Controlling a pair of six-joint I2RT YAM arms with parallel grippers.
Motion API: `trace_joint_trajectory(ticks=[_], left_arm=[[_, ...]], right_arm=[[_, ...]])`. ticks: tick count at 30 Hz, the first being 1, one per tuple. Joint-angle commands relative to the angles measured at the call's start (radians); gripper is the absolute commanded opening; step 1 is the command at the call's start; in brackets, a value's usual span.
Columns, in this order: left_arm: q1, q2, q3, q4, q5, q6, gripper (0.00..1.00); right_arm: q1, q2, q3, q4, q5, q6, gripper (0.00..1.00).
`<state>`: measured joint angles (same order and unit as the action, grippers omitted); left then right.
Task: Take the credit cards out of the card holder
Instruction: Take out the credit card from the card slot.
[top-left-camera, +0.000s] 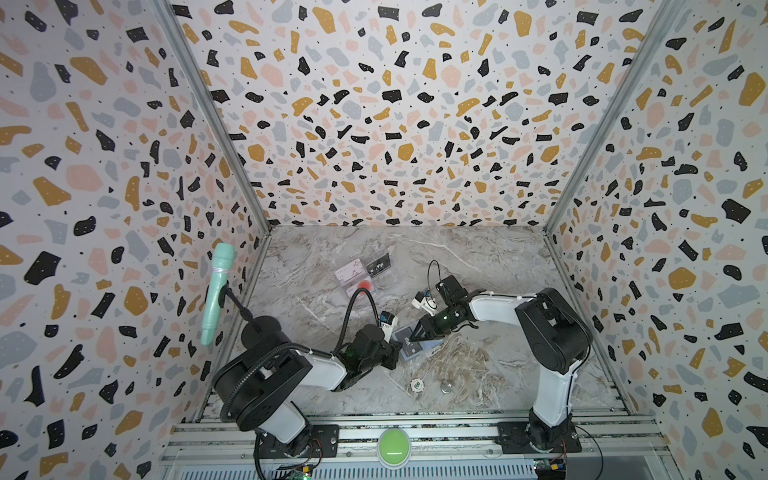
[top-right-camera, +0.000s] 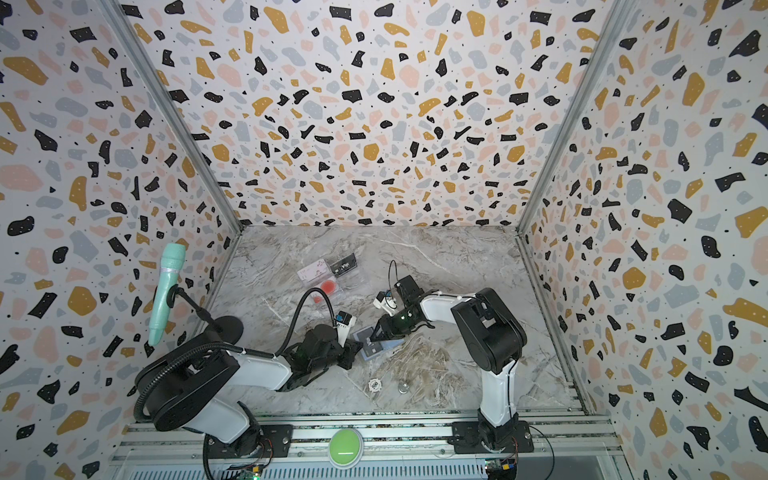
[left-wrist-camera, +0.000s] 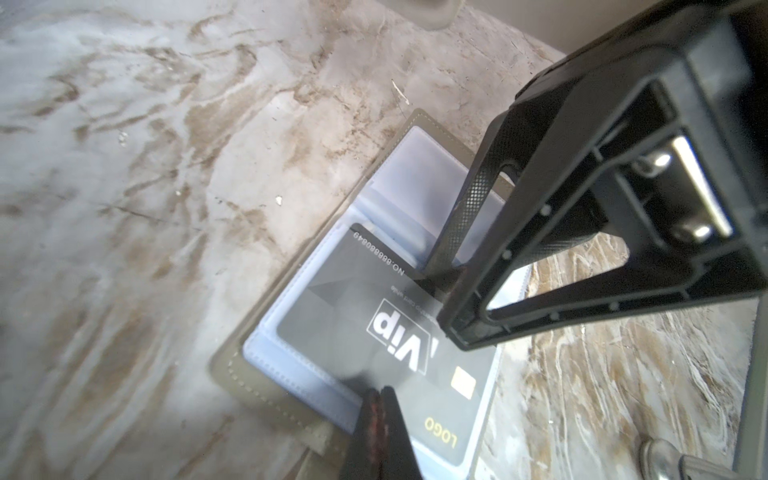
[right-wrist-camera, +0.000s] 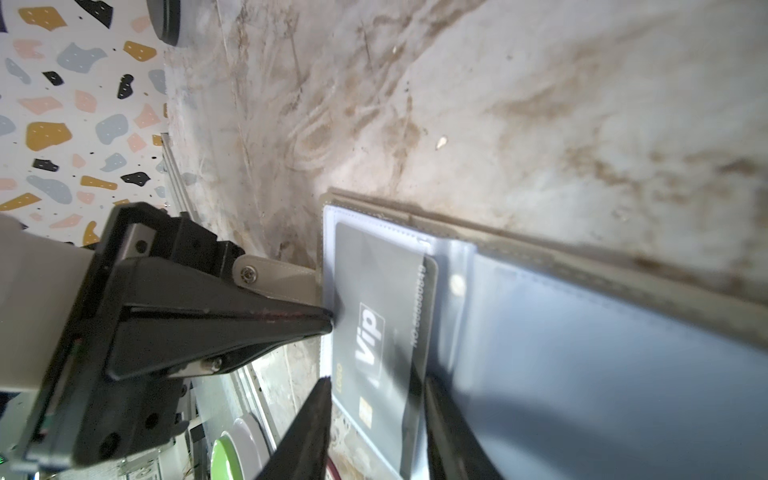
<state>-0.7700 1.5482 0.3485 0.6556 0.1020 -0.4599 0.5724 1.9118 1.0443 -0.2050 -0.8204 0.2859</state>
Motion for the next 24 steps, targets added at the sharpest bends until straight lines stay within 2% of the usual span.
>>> trace_joint_trajectory(ticks=[1,4,9,17,24], left_arm=[[-0.001,0.011,-0.030,-0.094,-0.044,0.014,0.04],[-0.002,0.029,-0.029,-0.091,-0.043,0.017,0.04],[-0.002,0.038,-0.037,-0.076,-0.048,0.011,0.04],[0.000,0.053,-0.055,-0.050,-0.052,0.007,0.04],[-0.001,0.072,-0.069,-0.018,-0.051,0.000,0.04]], right_arm=[[-0.023,-0.007,-0.030,0.009,-0.110,-0.010,0.39],[-0.024,0.003,-0.038,0.037,-0.210,-0.009,0.39],[-0.028,0.007,-0.055,0.077,-0.258,0.011,0.39],[-0.028,0.031,-0.044,0.092,-0.251,0.030,0.39],[-0.030,0.040,-0.071,0.182,-0.123,0.146,0.39]])
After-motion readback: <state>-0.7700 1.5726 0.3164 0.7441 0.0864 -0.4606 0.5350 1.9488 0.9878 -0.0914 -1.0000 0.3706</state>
